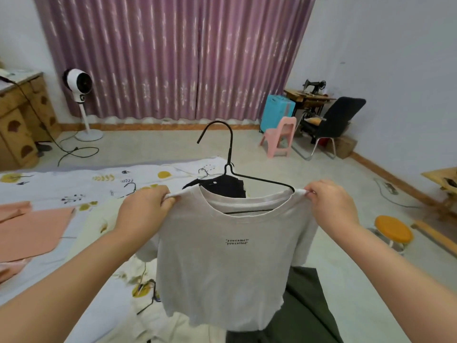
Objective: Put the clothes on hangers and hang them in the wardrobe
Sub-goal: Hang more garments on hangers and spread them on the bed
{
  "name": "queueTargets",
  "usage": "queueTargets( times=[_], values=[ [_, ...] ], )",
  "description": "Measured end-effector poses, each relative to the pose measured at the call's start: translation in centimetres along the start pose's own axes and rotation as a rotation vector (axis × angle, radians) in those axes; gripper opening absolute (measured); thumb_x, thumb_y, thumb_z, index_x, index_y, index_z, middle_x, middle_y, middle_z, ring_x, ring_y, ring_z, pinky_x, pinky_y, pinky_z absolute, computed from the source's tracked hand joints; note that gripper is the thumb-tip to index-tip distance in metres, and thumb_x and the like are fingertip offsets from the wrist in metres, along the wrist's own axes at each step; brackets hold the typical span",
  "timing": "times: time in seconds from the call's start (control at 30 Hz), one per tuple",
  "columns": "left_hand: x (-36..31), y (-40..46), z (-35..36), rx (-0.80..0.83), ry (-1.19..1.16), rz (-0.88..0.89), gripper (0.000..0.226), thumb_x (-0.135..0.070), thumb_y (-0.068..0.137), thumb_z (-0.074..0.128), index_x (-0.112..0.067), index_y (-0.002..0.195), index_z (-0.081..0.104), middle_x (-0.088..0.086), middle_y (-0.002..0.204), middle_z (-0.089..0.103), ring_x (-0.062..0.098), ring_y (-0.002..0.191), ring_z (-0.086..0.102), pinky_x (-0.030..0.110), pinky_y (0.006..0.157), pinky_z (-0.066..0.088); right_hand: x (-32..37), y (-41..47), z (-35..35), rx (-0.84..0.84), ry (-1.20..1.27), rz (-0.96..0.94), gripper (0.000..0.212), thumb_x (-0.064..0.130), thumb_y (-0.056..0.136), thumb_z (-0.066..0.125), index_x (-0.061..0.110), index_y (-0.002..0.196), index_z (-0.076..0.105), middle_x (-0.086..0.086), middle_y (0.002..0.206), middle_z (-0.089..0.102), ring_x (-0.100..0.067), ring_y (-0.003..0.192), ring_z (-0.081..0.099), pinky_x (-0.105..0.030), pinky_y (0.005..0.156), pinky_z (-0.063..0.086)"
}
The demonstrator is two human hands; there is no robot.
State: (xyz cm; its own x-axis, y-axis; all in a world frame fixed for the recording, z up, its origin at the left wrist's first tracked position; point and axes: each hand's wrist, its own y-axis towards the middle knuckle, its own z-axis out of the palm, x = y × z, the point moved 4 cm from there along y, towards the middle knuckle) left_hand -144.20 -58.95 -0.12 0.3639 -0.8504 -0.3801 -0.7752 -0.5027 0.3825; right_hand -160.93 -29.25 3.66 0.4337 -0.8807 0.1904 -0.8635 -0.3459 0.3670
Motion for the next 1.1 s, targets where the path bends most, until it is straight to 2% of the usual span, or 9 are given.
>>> queueTargets(
  times=[0.13, 0.37, 0.57, 0.67, 0.8, 0.93, 1.0, 1.1],
  values=[
    [-0.2, 4.1, 2.2, 0.006, 0.003, -0.007, 0.039, -0.025, 0.091, 0.05, -0.017, 0.057, 0.032, -0.002, 0.055, 0.043, 0.027, 0.065, 0.045, 0.033, 0.053, 0.028, -0.2, 4.9, 2.1, 0.011, -0.003, -0.011, 0.022, 0.014, 0.095, 0.046, 0.011, 0.102, 0.067, -0.008, 0.105, 0.06, -0.028, 0.102, 0.052, -0.029, 0.067, 0.029],
    [-1.2, 8.7, 7.5, 0.072, 0.094, -0.038, 0.039, -0.03, 0.093, 0.047, -0.021, 0.057, 0.035, 0.0, 0.06, 0.046, 0.028, 0.071, 0.049, 0.032, 0.056, 0.033, -2.6, 12.0, 7.4, 0.053, 0.048, -0.049, 0.021, 0.013, 0.095, 0.046, 0.011, 0.099, 0.066, -0.009, 0.105, 0.059, -0.03, 0.102, 0.051, -0.032, 0.071, 0.035],
    [-3.8, 11.7, 10.8, 0.08, 0.176, 0.011, 0.039, -0.032, 0.093, 0.045, -0.02, 0.057, 0.036, 0.0, 0.058, 0.047, 0.025, 0.064, 0.047, 0.031, 0.05, 0.025, -6.3, 16.6, 10.9, 0.067, 0.058, -0.07, 0.022, 0.011, 0.093, 0.046, 0.012, 0.099, 0.067, -0.009, 0.105, 0.059, -0.029, 0.102, 0.051, -0.03, 0.067, 0.031],
    [-5.0, 13.5, 11.7, 0.065, 0.165, 0.043, 0.042, -0.032, 0.093, 0.046, -0.022, 0.054, 0.032, -0.001, 0.055, 0.044, 0.023, 0.06, 0.043, 0.031, 0.048, 0.023, -7.4, 18.9, 11.2, 0.038, 0.079, -0.073, 0.023, 0.011, 0.093, 0.046, 0.013, 0.1, 0.068, -0.01, 0.105, 0.059, -0.031, 0.103, 0.051, -0.032, 0.07, 0.034],
    [-5.8, 16.7, 13.2, 0.02, 0.18, 0.054, 0.041, -0.035, 0.093, 0.046, -0.015, 0.058, 0.041, -0.001, 0.056, 0.046, 0.02, 0.058, 0.043, 0.03, 0.047, 0.022, -8.1, 22.2, 12.3, 0.01, 0.084, -0.074, 0.023, 0.012, 0.094, 0.046, 0.012, 0.102, 0.067, -0.012, 0.106, 0.057, -0.033, 0.103, 0.051, -0.038, 0.077, 0.041],
    [-4.1, 19.6, 17.7, 0.039, 0.233, 0.016, 0.038, -0.036, 0.092, 0.05, -0.016, 0.06, 0.05, 0.001, 0.065, 0.042, 0.027, 0.073, 0.047, 0.031, 0.055, 0.029, -8.3, 24.3, 16.4, 0.035, 0.136, -0.042, 0.02, 0.013, 0.093, 0.05, 0.011, 0.101, 0.068, -0.008, 0.094, 0.043, -0.034, 0.097, 0.049, -0.035, 0.072, 0.039],
    [-2.6, 20.6, 21.0, 0.093, 0.266, -0.018, 0.035, -0.037, 0.091, 0.051, -0.015, 0.066, 0.058, 0.002, 0.071, 0.044, 0.029, 0.08, 0.05, 0.031, 0.062, 0.036, -8.4, 24.8, 19.7, 0.091, 0.098, -0.027, 0.02, 0.015, 0.093, 0.05, 0.015, 0.101, 0.069, -0.011, 0.098, 0.055, -0.035, 0.098, 0.053, -0.033, 0.07, 0.037],
    [0.0, 21.5, 25.9, 0.191, 0.273, -0.124, 0.037, -0.04, 0.092, 0.048, -0.015, 0.066, 0.056, 0.004, 0.073, 0.058, 0.024, 0.073, 0.051, 0.029, 0.06, 0.038, -8.6, 25.0, 25.2, 0.148, 0.086, 0.038, 0.022, 0.017, 0.093, 0.048, 0.018, 0.102, 0.068, -0.015, 0.104, 0.067, -0.036, 0.097, 0.059, -0.034, 0.07, 0.042]
  ],
)
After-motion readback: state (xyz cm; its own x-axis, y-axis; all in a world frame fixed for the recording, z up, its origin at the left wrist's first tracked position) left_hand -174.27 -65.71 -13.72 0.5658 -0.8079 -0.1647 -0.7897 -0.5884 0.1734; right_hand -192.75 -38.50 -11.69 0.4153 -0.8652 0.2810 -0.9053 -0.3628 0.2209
